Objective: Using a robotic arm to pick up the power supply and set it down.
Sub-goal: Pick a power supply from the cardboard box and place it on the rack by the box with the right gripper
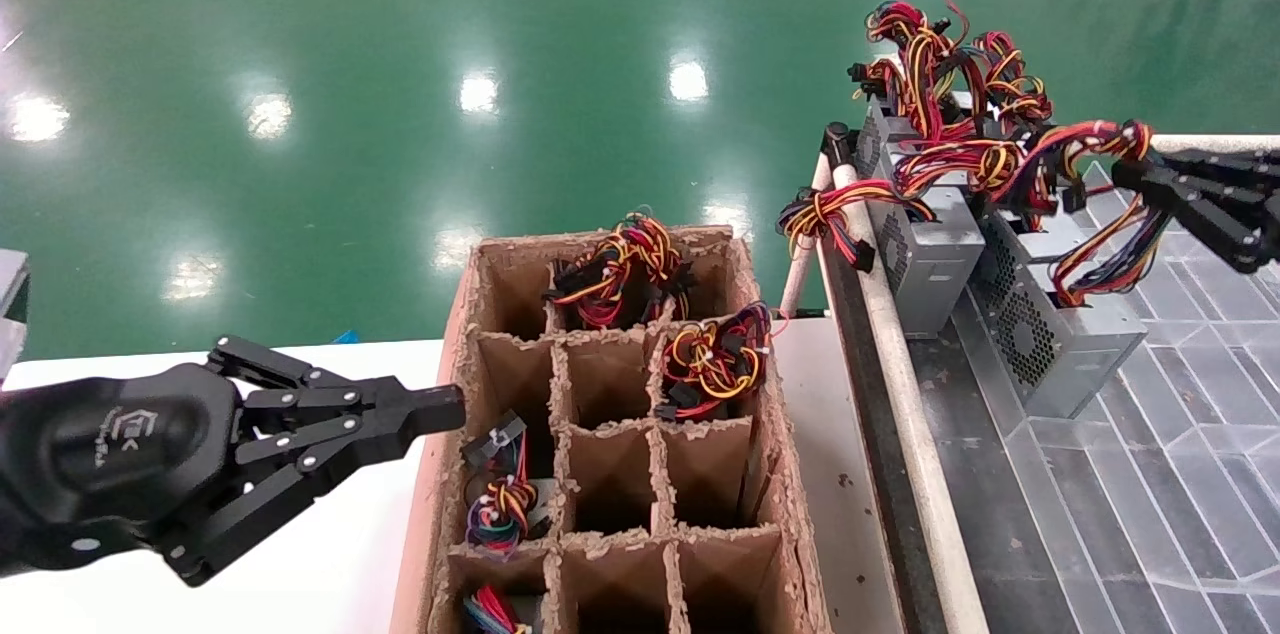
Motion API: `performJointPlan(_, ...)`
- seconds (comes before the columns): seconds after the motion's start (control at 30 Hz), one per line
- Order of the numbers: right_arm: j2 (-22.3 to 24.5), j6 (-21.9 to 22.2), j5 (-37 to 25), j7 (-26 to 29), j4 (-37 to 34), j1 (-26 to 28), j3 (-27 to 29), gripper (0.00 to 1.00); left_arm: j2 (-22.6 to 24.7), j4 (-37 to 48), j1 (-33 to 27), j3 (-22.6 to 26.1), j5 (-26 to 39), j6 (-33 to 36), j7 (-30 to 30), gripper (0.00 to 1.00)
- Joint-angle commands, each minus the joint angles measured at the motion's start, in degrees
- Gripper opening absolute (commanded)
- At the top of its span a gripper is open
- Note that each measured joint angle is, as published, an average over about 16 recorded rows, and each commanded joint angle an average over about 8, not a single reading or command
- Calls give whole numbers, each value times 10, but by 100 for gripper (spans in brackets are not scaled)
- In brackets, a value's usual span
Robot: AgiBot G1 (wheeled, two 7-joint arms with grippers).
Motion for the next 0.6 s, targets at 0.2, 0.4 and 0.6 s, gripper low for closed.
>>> performJointPlan(0.2,1,8,2,5,-4,-7,0,100,0,0,0,0,0,0,0,0)
performJointPlan(0.4,10,26,5,12,0,-16,7,100,0,0,0,0,0,0,0,0)
performJointPlan(0.6,17,50,8,18,5,-28,14,100,0,0,0,0,0,0,0,0)
